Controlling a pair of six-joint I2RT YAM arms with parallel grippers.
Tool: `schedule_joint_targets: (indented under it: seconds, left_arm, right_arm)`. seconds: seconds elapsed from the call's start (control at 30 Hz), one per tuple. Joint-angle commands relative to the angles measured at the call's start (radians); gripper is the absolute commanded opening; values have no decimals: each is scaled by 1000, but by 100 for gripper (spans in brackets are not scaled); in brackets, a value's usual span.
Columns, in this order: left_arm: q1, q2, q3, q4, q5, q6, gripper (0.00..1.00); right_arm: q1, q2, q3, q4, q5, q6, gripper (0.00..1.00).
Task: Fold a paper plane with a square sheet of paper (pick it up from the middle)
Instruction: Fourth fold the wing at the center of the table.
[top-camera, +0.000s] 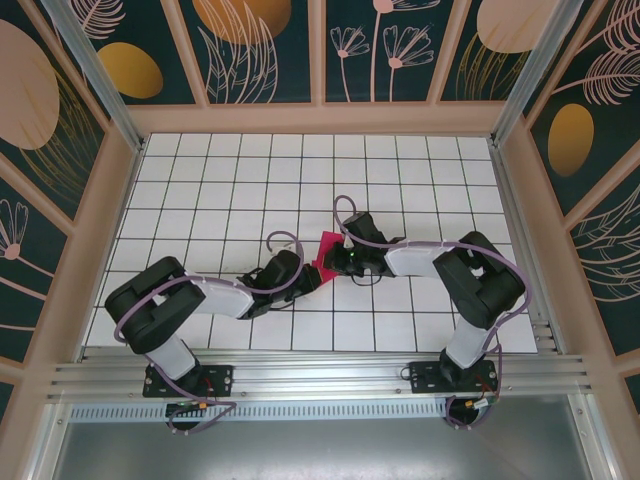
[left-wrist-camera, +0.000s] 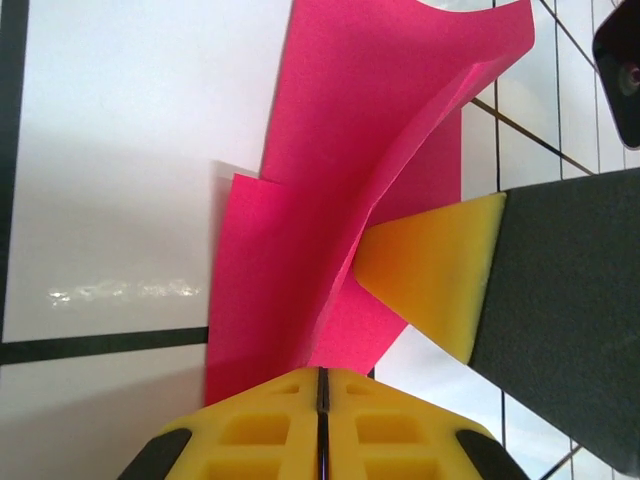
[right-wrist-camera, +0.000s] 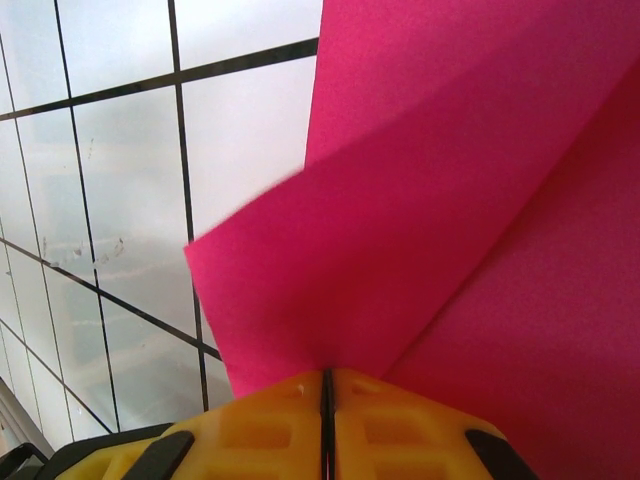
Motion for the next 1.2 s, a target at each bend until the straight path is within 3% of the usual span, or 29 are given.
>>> schedule_joint_targets:
  seconds: [0.0,0.4,0.67,1.17]
  left_arm:
    - [-1,38,36,-28,-10,24,11]
    - [-2,81,49,-187,-15,6,8]
    - [-2,113,71,-287,3,43,5]
    - [-10,166,53,-406,14,98,3]
  right_arm:
    - [2,16,-13,23,2,3,10]
    - [2,17,23,-6,18,-67,10]
    - [-5,98,81,-11,2,-163,9]
    - [-127,132,108,-28,3,-237,9]
